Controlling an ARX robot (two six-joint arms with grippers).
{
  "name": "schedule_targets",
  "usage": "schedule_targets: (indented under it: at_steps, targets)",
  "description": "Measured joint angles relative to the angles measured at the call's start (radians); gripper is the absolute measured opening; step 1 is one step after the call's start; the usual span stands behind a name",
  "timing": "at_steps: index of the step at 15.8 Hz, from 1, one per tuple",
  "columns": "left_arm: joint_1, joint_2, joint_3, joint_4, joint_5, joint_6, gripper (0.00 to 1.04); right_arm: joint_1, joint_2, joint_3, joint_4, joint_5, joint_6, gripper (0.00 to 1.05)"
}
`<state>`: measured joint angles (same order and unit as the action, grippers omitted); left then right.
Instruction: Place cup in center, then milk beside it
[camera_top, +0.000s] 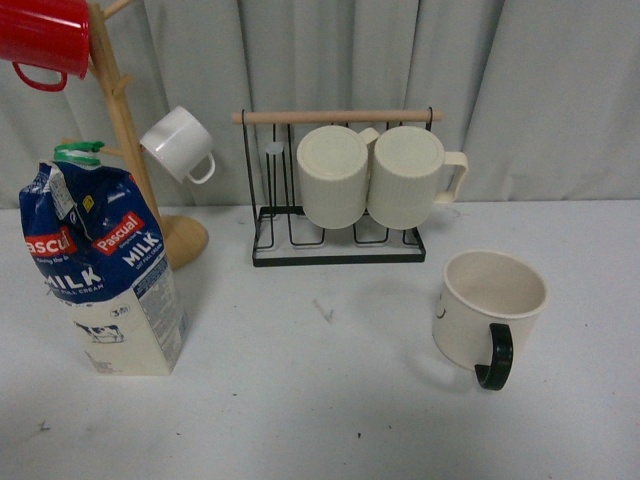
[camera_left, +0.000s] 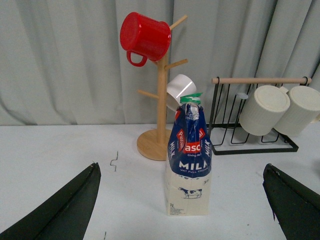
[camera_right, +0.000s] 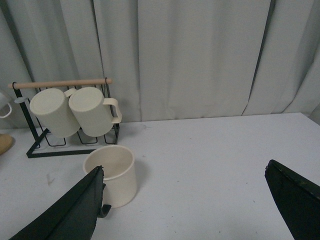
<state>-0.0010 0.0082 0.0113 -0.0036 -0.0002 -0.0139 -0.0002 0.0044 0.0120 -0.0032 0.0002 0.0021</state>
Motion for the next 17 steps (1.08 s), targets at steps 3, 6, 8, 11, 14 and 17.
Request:
schedule_targets:
  at_steps: [3, 6, 8, 11, 14, 17]
  targets:
    - [0.0, 0.0, 0.0, 0.0, 0.0, 0.0, 0.98, 0.0, 0.0, 0.0, 0.0, 0.0, 0.0, 0.98]
    - [0.0, 0.0, 0.0, 0.0, 0.0, 0.0, 0.98, 0.0, 0.0, 0.0, 0.0, 0.0, 0.0, 0.98]
    - [0.0, 0.0, 0.0, 0.0, 0.0, 0.0, 0.98, 0.0, 0.0, 0.0, 0.0, 0.0, 0.0, 0.98]
    - [0.0, 0.0, 0.0, 0.0, 0.0, 0.0, 0.98, 0.0, 0.0, 0.0, 0.0, 0.0, 0.0, 0.98]
    - [0.0, 0.0, 0.0, 0.0, 0.0, 0.0, 0.98, 0.0, 0.0, 0.0, 0.0, 0.0, 0.0, 0.98]
    - [0.0, 0.0, 0.0, 0.0, 0.0, 0.0, 0.98, 0.0, 0.0, 0.0, 0.0, 0.0, 0.0, 0.98]
